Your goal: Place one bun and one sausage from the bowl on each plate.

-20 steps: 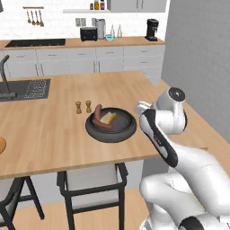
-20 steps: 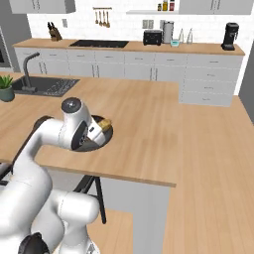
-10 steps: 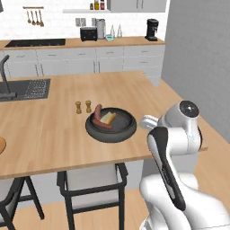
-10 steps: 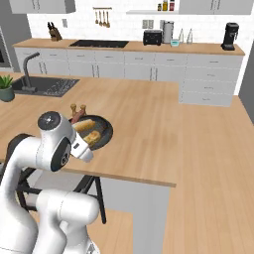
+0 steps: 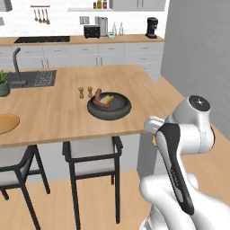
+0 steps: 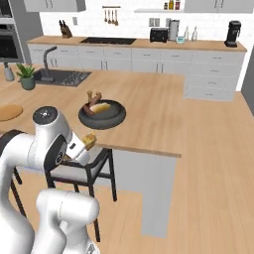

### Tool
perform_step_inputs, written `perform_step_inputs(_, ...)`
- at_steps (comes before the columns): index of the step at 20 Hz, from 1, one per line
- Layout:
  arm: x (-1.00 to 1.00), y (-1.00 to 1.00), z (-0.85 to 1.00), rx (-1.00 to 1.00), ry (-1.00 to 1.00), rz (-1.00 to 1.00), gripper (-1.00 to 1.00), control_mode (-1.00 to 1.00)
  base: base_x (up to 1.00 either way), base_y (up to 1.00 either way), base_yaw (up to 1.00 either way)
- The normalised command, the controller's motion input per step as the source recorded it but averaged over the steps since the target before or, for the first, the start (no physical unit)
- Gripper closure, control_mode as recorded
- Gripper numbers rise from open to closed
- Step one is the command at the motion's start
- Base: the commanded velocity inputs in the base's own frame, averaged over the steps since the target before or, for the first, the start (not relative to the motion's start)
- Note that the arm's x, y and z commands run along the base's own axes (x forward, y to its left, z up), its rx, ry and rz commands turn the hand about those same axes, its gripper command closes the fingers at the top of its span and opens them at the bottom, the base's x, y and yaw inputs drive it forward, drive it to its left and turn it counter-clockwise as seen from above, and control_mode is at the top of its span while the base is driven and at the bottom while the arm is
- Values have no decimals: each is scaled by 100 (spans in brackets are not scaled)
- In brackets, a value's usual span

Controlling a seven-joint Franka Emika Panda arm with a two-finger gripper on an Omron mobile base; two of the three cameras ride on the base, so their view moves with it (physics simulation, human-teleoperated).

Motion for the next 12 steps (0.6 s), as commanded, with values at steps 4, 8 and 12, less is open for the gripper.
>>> perform_step_inputs(4, 0, 0, 0, 0, 0, 0, 100, 100, -22, 97, 7)
perform_step_inputs(8, 0, 0, 0, 0, 0, 0, 100, 100, 9, 100, 3)
perform_step_inputs(12, 0, 0, 0, 0, 0, 0, 100, 100, 42, 100, 0)
